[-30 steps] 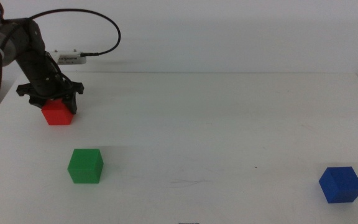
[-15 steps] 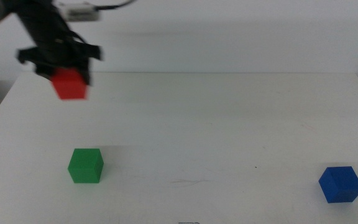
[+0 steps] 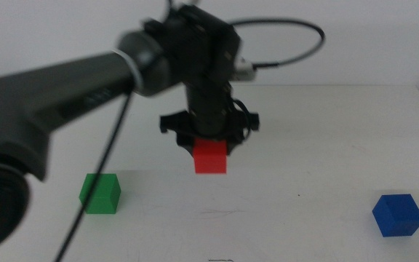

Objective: Stack red cubes first, then green, then blue cubes in a specific spot.

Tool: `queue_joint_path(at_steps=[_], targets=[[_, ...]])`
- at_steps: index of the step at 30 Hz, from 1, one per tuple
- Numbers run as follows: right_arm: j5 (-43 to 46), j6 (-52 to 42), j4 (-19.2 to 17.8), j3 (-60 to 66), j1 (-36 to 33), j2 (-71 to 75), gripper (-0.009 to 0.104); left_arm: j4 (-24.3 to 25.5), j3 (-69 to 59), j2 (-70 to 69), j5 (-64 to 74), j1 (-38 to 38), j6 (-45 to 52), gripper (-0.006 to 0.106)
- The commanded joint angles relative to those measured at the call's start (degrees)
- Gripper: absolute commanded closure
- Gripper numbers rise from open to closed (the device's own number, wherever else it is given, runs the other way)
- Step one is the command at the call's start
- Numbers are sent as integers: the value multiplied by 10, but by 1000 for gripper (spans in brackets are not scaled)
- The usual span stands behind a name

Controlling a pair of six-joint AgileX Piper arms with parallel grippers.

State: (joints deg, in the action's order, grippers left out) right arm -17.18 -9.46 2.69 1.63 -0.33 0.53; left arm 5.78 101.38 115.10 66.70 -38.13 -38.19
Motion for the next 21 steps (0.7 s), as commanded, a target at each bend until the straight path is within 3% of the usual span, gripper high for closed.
queue_joint_path(at_steps=[1, 21], targets=[[45, -3, -6, -11, 4, 13, 29, 36, 20, -16, -10, -21, -40, 102], [45, -3, -6, -11, 4, 13, 29, 0, 18, 51, -28, -37, -69, 102]])
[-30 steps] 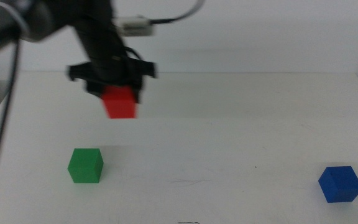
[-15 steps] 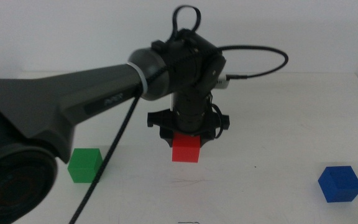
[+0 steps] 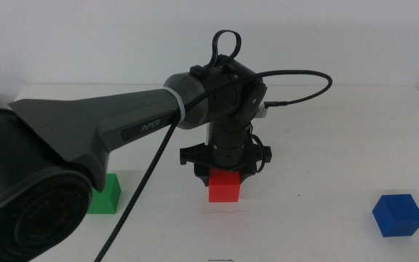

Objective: Stack red cubes first, then green, then blue cubes in a specific spot.

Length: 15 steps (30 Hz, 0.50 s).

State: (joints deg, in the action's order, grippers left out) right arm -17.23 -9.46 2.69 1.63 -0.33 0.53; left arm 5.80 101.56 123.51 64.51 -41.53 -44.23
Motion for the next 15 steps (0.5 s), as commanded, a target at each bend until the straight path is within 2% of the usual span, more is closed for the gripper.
queue_joint_path(at_steps=[1, 15], targets=[[45, -3, -6, -11, 4, 13, 29, -1, 17, -31, -6, -3, -8, 102], [45, -3, -6, -11, 4, 13, 29, -10, 17, -6, -6, -3, -8, 102]])
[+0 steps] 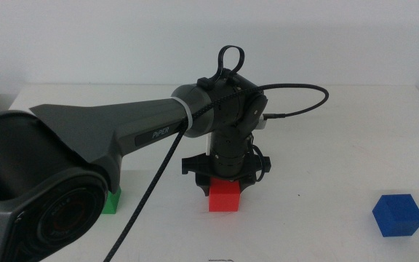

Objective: Stack red cubes first, then green, then blue cubes in a specific spot.

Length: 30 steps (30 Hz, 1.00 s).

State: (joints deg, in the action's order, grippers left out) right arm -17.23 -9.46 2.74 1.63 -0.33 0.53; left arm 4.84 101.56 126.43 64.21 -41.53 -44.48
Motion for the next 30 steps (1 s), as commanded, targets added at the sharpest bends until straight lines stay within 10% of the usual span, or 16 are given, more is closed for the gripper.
queue_joint_path(at_steps=[1, 16, 30], targets=[[45, -3, -7, -11, 4, 13, 29, 5, 17, -35, -9, -3, -6, 93], [45, -3, -7, -11, 4, 13, 29, 5, 17, -35, -13, -3, -2, 12], [45, -3, -7, -11, 4, 13, 29, 85, 6, -262, 114, 24, 106, 7]])
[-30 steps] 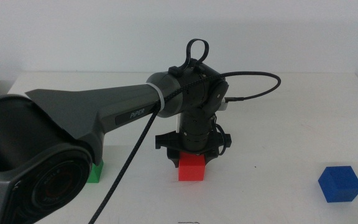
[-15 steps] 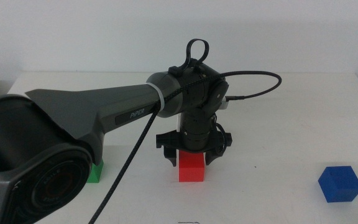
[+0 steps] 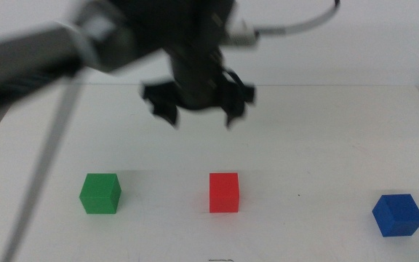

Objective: Stack red cubes first, then green, then blue cubes in a specific spot.

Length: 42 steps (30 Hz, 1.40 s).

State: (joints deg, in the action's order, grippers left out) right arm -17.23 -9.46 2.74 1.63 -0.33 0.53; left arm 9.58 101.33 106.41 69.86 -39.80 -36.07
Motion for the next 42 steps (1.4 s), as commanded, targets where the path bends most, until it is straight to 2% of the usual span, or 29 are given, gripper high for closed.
queue_joint_path(at_steps=[1, 10, 15, 17, 42], targets=[[45, -3, -7, -11, 4, 13, 29, 47, -4, -85, 58, 13, 42, 7], [45, -3, -7, -11, 4, 13, 29, -31, -183, -217, 57, 187, 107, 7], [45, -3, -7, -11, 4, 13, 29, -68, -249, -223, 13, 242, 154, 7], [45, -3, -7, -11, 4, 13, 29, -79, -263, -219, -15, 248, 161, 7], [45, -3, -7, -11, 4, 13, 29, -76, -269, -35, -111, 250, 174, 7]])
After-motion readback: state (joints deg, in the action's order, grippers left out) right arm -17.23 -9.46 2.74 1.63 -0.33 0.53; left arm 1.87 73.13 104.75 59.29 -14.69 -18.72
